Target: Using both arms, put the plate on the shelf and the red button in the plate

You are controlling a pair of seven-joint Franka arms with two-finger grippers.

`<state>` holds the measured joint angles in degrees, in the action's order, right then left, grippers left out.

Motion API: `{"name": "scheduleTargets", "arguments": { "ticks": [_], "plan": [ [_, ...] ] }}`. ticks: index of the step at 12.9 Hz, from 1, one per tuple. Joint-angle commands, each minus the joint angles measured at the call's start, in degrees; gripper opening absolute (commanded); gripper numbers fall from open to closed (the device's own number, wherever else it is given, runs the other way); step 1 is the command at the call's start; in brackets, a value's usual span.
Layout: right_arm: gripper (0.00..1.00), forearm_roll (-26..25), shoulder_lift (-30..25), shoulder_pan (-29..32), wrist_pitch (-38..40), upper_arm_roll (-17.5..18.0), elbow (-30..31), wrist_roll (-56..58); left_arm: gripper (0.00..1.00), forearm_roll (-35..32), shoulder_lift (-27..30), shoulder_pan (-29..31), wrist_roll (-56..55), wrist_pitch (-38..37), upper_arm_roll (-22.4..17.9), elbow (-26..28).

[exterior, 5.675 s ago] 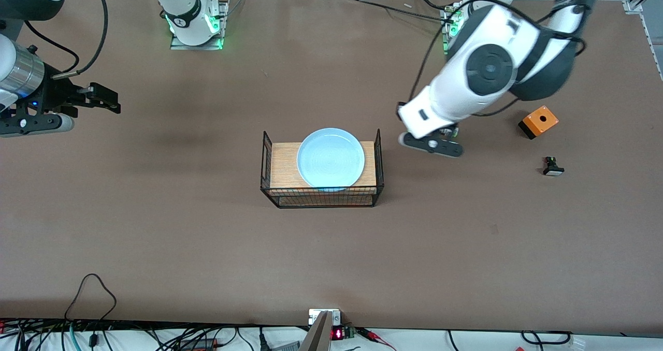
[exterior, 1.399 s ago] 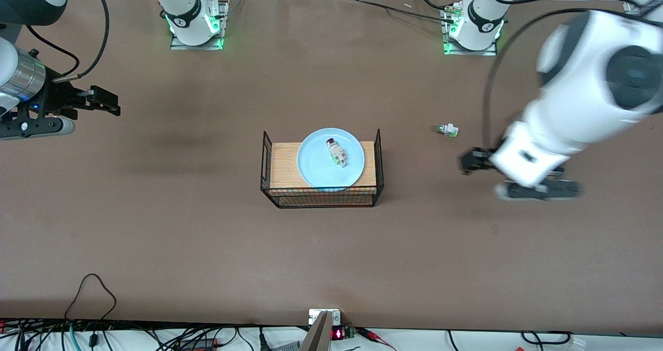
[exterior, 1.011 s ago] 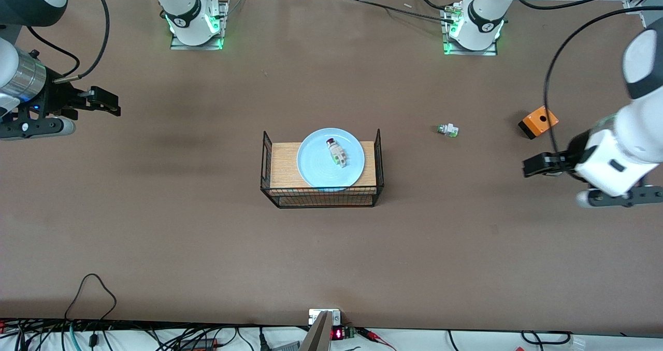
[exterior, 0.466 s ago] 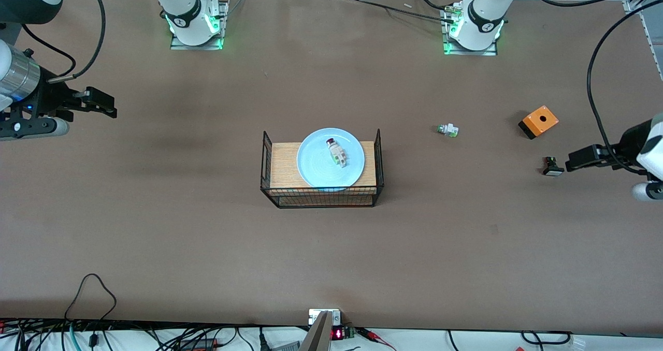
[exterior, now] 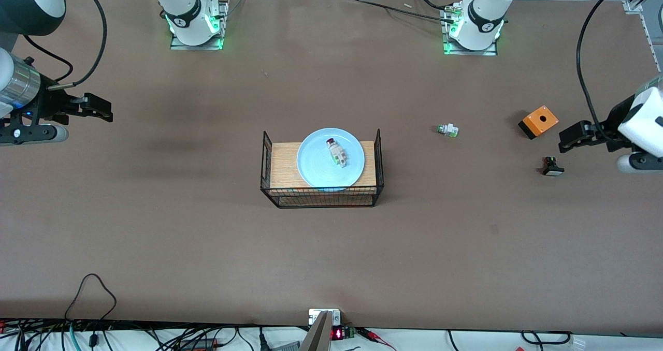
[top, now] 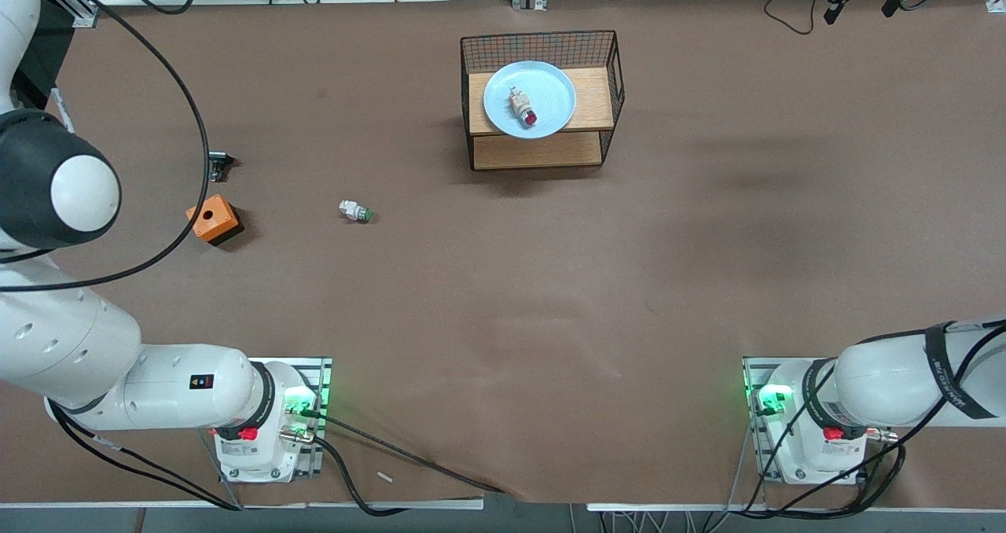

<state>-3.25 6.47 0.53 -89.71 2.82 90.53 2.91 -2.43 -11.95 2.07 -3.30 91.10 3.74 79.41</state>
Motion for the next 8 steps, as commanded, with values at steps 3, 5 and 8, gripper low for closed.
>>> {"name": "scheduleTargets", "arguments": {
  "ticks": [3, 5, 8],
  "plan": [
    [1.0, -0.53, 0.39, 0.0, 2.51, 0.34, -1.41, 0.34, 1.0, 1.2, 6.42, -0.23, 1.72, 4.35, -1.28, 9.71],
    [1.0, 0.0, 0.47, 0.26, 4.54, 0.34, -1.5, 0.25, 1.0, 1.2, 7.12, -0.23, 1.37, 3.83, -1.28, 10.32],
    [1.0, 0.0, 0.39, 0.09, 4.54, 0.34, -1.5, 0.25, 1.0, 1.2, 7.91, 0.74, 1.45, 3.39, -1.28, 10.41]
  ]
}}
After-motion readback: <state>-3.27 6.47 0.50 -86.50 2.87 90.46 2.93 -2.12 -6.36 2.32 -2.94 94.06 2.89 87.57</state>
